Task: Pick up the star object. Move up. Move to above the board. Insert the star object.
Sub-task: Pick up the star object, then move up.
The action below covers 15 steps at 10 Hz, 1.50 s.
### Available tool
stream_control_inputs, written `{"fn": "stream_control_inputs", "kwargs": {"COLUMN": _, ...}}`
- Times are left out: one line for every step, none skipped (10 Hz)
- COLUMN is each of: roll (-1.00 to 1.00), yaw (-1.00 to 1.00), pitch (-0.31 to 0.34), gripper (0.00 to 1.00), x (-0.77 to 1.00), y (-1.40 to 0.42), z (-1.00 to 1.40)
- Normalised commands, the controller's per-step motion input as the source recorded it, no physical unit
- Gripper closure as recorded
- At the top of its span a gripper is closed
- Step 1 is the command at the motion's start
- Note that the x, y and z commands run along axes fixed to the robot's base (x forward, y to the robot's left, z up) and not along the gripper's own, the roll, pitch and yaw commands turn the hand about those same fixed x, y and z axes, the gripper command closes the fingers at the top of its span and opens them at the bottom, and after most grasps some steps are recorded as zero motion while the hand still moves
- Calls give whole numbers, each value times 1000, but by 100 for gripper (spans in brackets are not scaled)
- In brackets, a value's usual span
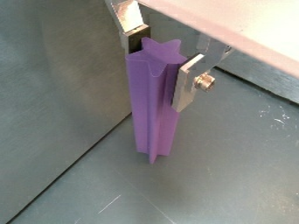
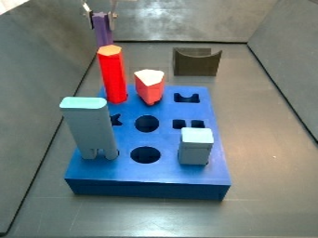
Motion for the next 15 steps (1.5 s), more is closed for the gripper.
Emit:
{"fn": "stream_control_inputs", "kwargs": {"roll": 0, "yaw": 0, "pitch": 0, "gripper": 100, "x": 0, "y": 0, "z": 0}}
{"fn": "stream_control_inputs", "kwargs": {"roll": 0, "yaw": 0, "pitch": 0, "gripper": 100, "x": 0, "y": 0, "z": 0}}
{"fn": "stream_control_inputs", "kwargs": {"roll": 0, "yaw": 0, "pitch": 0, "gripper": 100, "x": 0, "y": 0, "z": 0}}
{"fn": "stream_control_inputs", "kwargs": {"roll": 0, "yaw": 0, "pitch": 0, "gripper": 100, "x": 0, "y": 0, "z": 0}}
{"fn": "stream_control_inputs", "kwargs": {"roll": 0, "yaw": 0, "pitch": 0, "gripper": 100, "x": 0, "y": 0, "z": 0}}
{"fn": "stream_control_inputs", "kwargs": {"roll": 0, "yaw": 0, "pitch": 0, "gripper": 100, "x": 0, "y": 0, "z": 0}}
{"fn": "stream_control_inputs", "kwargs": {"roll": 0, "yaw": 0, "pitch": 0, "gripper": 100, "x": 0, "y": 0, "z": 0}}
{"fn": "stream_control_inputs", "kwargs": {"roll": 0, "yaw": 0, "pitch": 0, "gripper": 100, "x": 0, "y": 0, "z": 0}}
{"fn": "stream_control_inputs", "kwargs": {"roll": 0, "yaw": 0, "pitch": 0, "gripper": 100, "x": 0, "y": 0, "z": 0}}
{"fn": "stream_control_inputs", "kwargs": {"roll": 0, "yaw": 0, "pitch": 0, "gripper": 100, "x": 0, "y": 0, "z": 0}}
{"fn": "stream_control_inputs", "kwargs": {"roll": 0, "yaw": 0, "pitch": 0, "gripper": 100, "x": 0, "y": 0, "z": 833}}
{"fn": "stream_control_inputs", "kwargs": {"roll": 1, "yaw": 37, "pitch": -1, "gripper": 100, "x": 2, "y": 19, "z": 805}}
{"fn": "stream_control_inputs", "kwargs": {"roll": 8, "yaw": 35, "pitch": 11, "gripper": 100, "x": -2, "y": 21, "z": 735}}
{"fn": "stream_control_inputs", "kwargs": {"roll": 22, "yaw": 24, "pitch": 31, "gripper": 100, "x": -5, "y": 17, "z": 611}}
{"fn": "stream_control_inputs", "kwargs": {"roll": 29, "yaw": 18, "pitch": 40, "gripper": 100, "x": -6, "y": 17, "z": 543}}
